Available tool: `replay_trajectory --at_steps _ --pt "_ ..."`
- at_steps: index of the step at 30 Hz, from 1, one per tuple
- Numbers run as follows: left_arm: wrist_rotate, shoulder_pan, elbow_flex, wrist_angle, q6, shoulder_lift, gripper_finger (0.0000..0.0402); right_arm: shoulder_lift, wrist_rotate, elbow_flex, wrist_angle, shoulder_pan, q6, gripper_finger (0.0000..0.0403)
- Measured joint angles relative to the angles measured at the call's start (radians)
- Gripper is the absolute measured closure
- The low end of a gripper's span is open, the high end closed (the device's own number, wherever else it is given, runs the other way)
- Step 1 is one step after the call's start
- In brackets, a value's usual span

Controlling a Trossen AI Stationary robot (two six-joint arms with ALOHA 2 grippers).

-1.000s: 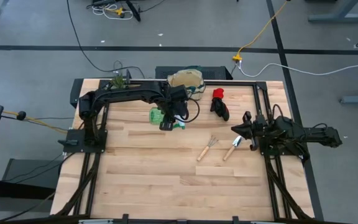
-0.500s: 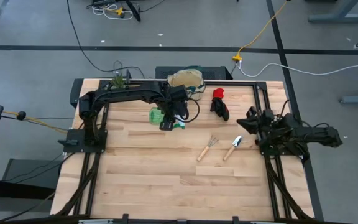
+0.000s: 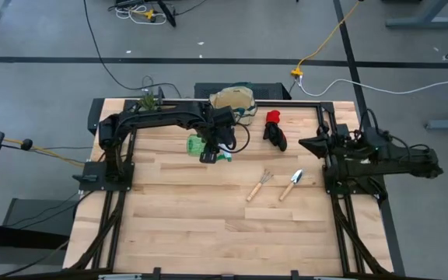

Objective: Pick & Place Garden tools in Gardening bag
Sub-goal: Put the green spray bottle into the white gardening bag

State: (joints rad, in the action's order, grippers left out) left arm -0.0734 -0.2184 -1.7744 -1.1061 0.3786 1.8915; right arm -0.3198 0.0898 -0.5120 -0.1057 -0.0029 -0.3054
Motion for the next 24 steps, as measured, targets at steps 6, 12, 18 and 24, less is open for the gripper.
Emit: replay_trajectory --at_steps 6,12,18,24 --pt "0.0 0.0 0.0 0.0 0.0 0.0 0.0253 -0.117 0.004 -0.095 -0.009 0.0 -0.031 0.0401" --pt "0.0 0.0 0.0 0.0 0.001 0.0 0.0253 -0.19 0.008 -0.127 -0.004 0.0 -0.093 0.0401" --pt "0.0 0.0 0.0 0.0 0.002 0.0 0.0253 -0.245 0.008 -0.126 -0.009 0.0 -0.147 0.0401" --pt "0.0 0.0 0.0 0.0 0.002 0.0 0.0253 -0.295 0.008 -0.126 -0.008 0.0 -0.283 0.0396"
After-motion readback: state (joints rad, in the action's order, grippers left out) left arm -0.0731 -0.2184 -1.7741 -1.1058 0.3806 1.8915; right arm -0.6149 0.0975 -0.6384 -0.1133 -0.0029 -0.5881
